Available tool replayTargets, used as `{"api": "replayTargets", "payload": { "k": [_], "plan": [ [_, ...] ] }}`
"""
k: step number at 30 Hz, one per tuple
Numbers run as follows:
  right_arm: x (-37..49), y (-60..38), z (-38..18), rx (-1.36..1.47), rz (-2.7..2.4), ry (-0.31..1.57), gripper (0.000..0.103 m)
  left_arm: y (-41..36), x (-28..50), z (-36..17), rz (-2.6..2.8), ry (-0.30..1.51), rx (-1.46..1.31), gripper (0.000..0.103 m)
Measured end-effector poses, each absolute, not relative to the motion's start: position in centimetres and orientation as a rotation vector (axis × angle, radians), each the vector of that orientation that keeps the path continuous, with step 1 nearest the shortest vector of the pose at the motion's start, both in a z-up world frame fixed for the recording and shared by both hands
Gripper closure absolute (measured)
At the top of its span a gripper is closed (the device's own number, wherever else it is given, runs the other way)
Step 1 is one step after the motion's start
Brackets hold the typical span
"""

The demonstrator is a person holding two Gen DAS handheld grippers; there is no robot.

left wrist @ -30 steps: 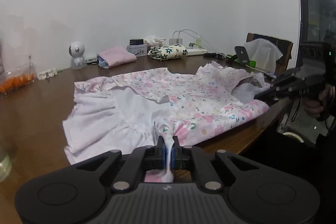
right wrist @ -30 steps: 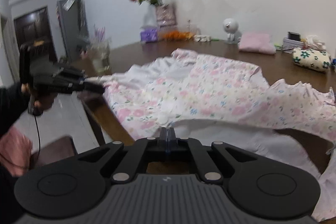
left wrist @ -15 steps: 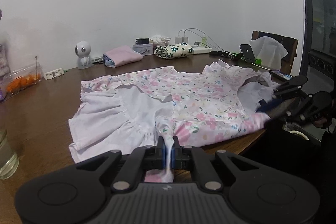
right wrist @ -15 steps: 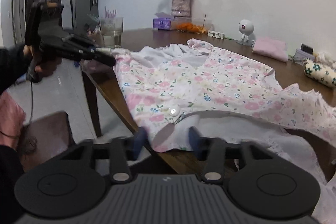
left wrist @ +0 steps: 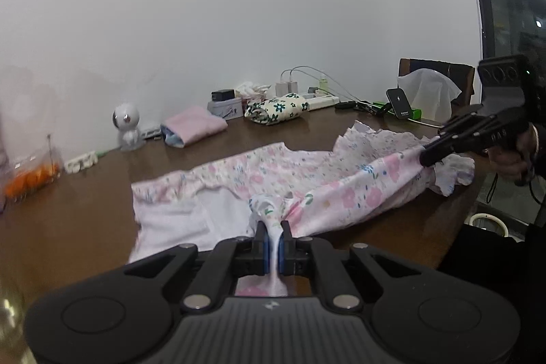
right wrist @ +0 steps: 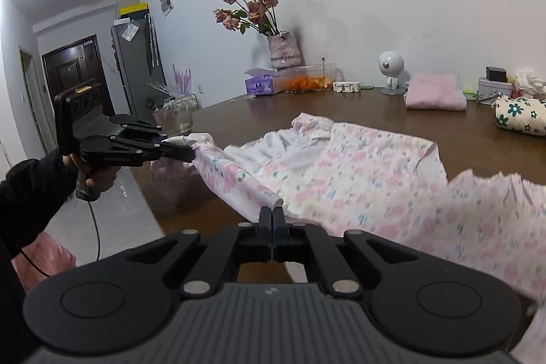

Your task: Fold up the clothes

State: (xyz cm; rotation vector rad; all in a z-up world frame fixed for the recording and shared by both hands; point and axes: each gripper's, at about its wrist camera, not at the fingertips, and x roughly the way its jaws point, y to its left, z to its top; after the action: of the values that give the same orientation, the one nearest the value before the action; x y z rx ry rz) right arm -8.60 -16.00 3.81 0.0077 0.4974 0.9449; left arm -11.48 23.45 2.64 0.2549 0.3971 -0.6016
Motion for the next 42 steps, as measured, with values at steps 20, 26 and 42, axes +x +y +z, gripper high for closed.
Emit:
{"api": "replayTargets", "payload": {
  "k": [20, 26, 42],
  "plan": [
    [-3.6, -11.0, 3.9, -0.132, 0.649, 0.525, 0.054, 25.6, -4.3, -0.2, -0.511, 0.607, 0.132, 0.033],
    [-6.0, -7.4, 1.5, -0.261, 0.703, 0.570, 0.052, 25.4, -3.7, -1.4, -0.510, 0.628, 0.115, 0.094],
    [-5.6, -13.4, 2.1, -0.313, 1.020, 0.725, 0.097, 25.6, -10.5, -0.6, -0.599, 0.582, 0.264, 0.090]
  ]
}}
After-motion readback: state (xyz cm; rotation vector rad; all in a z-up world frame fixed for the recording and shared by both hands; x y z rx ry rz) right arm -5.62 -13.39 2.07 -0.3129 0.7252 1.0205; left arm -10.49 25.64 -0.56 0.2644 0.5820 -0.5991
